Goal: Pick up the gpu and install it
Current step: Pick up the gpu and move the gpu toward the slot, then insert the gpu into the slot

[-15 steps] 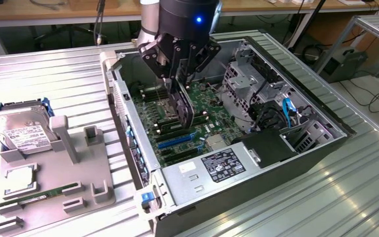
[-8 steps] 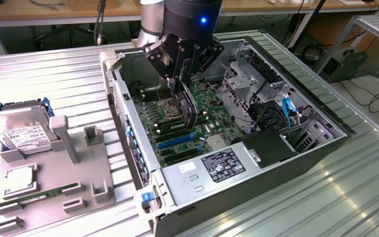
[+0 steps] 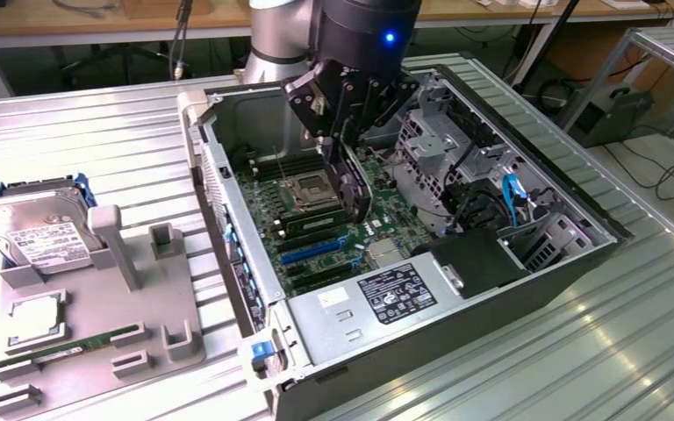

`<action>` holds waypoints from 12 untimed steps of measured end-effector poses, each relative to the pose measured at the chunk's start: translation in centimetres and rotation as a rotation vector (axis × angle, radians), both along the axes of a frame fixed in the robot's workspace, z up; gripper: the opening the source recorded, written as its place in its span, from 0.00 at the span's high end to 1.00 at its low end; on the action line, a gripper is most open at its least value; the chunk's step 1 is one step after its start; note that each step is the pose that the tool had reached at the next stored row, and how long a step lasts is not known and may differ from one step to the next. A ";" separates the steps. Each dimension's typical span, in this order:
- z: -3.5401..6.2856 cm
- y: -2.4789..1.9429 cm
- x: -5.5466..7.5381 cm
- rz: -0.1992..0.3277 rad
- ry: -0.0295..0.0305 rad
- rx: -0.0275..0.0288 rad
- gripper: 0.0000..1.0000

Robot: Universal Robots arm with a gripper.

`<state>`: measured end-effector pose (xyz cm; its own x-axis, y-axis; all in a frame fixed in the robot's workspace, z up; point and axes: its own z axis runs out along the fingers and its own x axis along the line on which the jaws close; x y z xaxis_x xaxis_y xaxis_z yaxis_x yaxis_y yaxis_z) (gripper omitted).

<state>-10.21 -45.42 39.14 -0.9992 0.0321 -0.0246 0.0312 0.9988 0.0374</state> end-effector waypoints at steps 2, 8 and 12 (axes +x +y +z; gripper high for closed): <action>-0.17 0.01 1.9 0.000 0.0000 -0.0002 0.74; -1.01 0.37 4.5 0.028 -0.0001 -0.0034 0.74; -1.01 0.37 4.5 0.057 -0.0001 -0.0035 0.74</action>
<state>-5.70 -45.05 38.13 -0.9994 -0.0246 -0.0247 -0.0254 0.9991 0.0339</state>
